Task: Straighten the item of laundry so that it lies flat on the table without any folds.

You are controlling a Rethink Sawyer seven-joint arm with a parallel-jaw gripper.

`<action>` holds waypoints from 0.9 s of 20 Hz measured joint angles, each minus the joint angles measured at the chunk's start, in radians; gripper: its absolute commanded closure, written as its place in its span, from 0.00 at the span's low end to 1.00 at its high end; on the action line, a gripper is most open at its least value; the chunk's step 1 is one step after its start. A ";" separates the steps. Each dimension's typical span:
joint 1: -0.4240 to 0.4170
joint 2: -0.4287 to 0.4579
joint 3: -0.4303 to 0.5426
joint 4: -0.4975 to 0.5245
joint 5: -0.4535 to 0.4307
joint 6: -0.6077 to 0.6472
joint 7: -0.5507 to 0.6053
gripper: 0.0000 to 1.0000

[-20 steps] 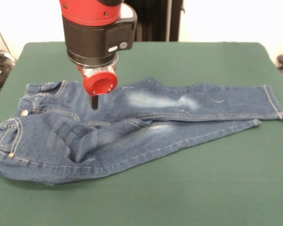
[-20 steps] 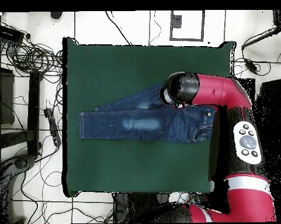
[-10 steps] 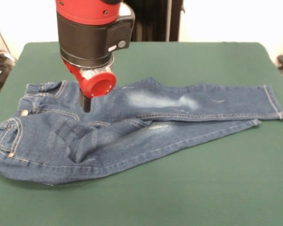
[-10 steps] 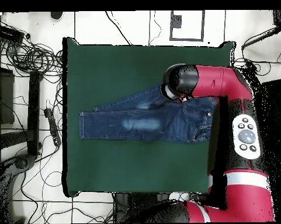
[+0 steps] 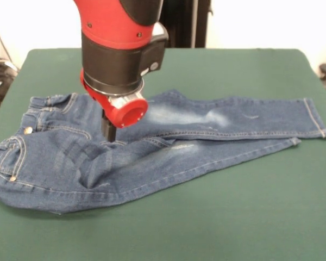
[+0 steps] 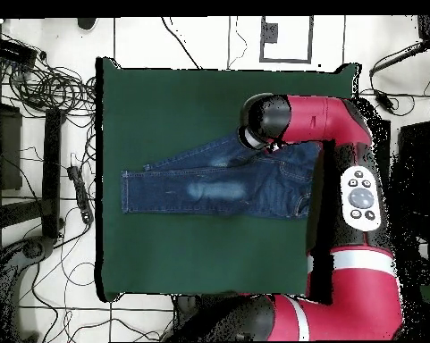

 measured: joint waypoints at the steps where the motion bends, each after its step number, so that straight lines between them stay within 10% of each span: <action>1: 0.000 0.004 0.000 -0.002 0.000 0.000 0.000 1.00; 18: -0.001 0.096 0.039 -0.039 0.020 0.000 0.000 1.00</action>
